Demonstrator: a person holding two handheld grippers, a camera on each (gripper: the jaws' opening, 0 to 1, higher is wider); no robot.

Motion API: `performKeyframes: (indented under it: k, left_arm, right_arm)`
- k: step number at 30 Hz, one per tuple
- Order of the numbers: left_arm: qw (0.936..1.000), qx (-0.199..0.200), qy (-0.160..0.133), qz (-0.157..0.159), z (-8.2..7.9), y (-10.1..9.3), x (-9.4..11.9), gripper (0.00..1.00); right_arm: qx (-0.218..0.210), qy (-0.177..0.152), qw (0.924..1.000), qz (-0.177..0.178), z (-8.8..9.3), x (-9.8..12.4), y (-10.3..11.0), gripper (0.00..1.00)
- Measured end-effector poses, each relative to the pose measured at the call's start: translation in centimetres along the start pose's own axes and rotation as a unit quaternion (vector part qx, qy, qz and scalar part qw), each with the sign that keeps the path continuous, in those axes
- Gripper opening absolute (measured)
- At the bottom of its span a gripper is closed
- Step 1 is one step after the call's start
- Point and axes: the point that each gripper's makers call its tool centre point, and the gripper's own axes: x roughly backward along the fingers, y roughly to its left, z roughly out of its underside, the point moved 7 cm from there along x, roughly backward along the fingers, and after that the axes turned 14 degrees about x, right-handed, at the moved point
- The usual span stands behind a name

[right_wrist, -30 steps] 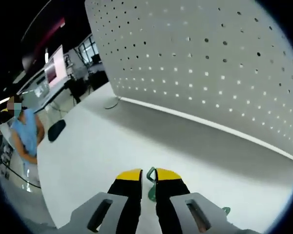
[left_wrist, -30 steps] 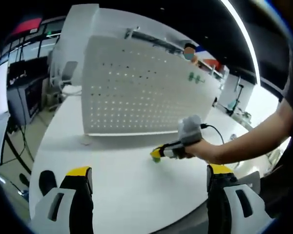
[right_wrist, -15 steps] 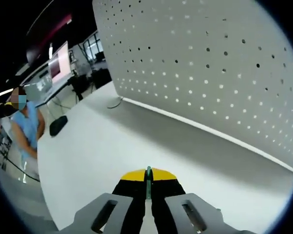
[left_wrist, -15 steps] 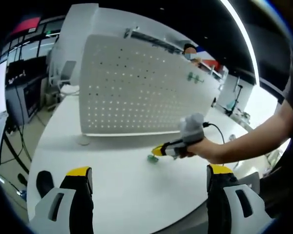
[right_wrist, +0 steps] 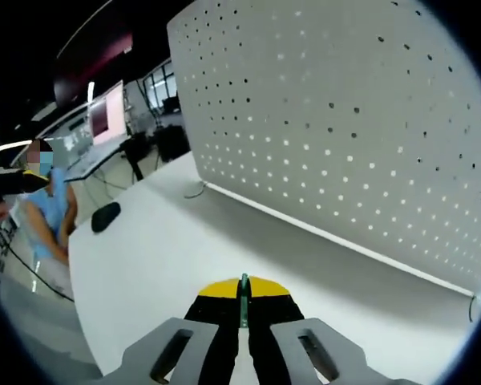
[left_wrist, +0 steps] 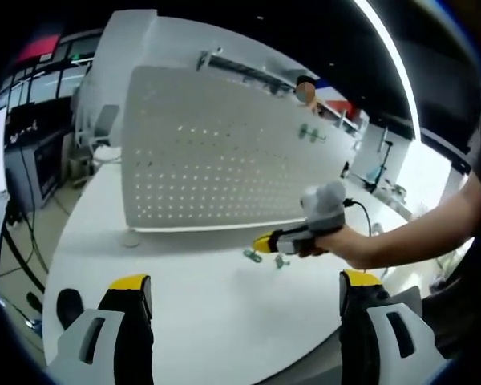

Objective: Insert the hook assembly into the mounting plate slot until the hook locks in place.

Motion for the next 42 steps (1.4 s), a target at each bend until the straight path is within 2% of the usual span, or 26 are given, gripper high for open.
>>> performKeyframes:
  k: [10,20,26,27,30,31,32,35,37,42]
  left_arm:
    - [0.9998,-0.015,-0.006,0.014,-0.2,-1.6,0.6,0.99]
    - [0.9992,-0.024,-0.019,0.026,-0.8,-3.3,1.1,0.99]
    - [0.9987,-0.035,-0.021,0.030,-0.6,-3.9,1.6,0.99]
    - [0.9987,-0.033,-0.023,0.031,-0.7,-3.9,1.6,0.99]
    - [0.9972,0.019,-0.047,0.054,-1.1,-4.6,2.0,1.00]
    - [0.9972,0.019,-0.048,0.054,-1.2,-4.4,2.1,1.00]
    - [0.9975,0.012,-0.047,0.052,-1.2,-4.4,2.2,1.00]
    - [0.9983,-0.016,-0.037,0.043,-1.1,-4.6,2.3,1.00]
    - [0.9976,-0.058,-0.020,0.031,-0.7,-4.7,2.2,1.00]
    - [0.9978,-0.035,-0.014,0.055,-0.1,-5.9,1.5,1.00]
  right_arm:
    - [0.000,-0.033,0.9994,0.013,-1.5,2.8,0.0,0.00]
    - [-0.024,-0.102,0.9941,0.027,-5.5,6.3,-0.2,0.00]
    - [-0.035,-0.128,0.9907,0.029,-6.9,8.4,0.5,0.00]
    - [-0.036,-0.134,0.9899,0.027,-7.1,8.8,0.7,0.00]
    - [-0.037,-0.144,0.9886,0.024,-7.5,9.9,1.2,0.00]
    - [-0.053,-0.149,0.9873,0.007,-7.8,10.1,1.6,0.00]
    - [-0.060,-0.150,0.9868,-0.006,-7.9,10.3,1.9,0.00]
    - [-0.043,-0.157,0.9867,-0.008,-8.7,11.5,2.6,0.00]
    - [-0.047,-0.168,0.9844,-0.016,-9.2,12.3,3.0,0.00]
    - [-0.050,-0.190,0.9801,-0.029,-10.1,14.2,4.4,0.00]
